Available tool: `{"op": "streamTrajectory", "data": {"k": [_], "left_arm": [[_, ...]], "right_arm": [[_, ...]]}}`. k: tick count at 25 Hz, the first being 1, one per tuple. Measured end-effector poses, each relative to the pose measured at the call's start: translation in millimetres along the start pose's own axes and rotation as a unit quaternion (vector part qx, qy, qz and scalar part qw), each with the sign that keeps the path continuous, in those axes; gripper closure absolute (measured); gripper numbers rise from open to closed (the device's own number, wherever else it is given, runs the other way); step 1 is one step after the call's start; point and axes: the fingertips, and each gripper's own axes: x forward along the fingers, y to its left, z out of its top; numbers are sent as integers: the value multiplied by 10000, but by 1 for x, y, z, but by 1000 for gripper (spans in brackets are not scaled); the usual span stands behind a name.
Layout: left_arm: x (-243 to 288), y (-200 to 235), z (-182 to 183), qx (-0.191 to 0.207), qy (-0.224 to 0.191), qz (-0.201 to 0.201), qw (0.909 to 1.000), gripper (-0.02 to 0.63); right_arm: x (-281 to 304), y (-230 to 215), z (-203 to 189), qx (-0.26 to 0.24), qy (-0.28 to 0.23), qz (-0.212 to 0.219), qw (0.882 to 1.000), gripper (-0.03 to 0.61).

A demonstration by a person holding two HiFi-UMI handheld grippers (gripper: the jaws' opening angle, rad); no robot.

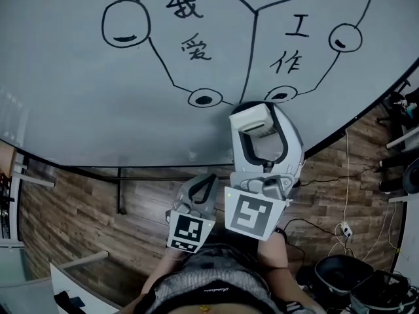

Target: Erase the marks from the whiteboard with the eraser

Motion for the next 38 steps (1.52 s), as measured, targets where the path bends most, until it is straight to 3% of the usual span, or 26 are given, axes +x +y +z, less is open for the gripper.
{"op": "streamTrajectory", "data": {"k": [4,10,15,18,22,28,38], "left_arm": [[-12,20,-6,4,16,31,10000,609],[-17,28,-8,163,44,-182,9997,609],[-20,22,-18,283,171,-417,9986,609],[-23,23,-23,357,241,-484,9979,609],[-24,24,-26,384,276,-519,9975,609],[-21,21,-20,342,215,-470,9981,609],[3,-8,-3,364,178,-413,9983,609]], "right_arm": [[1,8,7,115,-8,-154,9998,321],[-5,42,-28,537,197,-145,9983,322],[-11,76,-61,368,400,-5,9985,321],[-13,88,-68,118,227,15,9997,319],[-19,87,-44,-86,-257,-42,9996,319],[-11,91,-51,-279,-99,83,9995,319],[-21,44,-83,-350,-149,239,9990,319]]}}
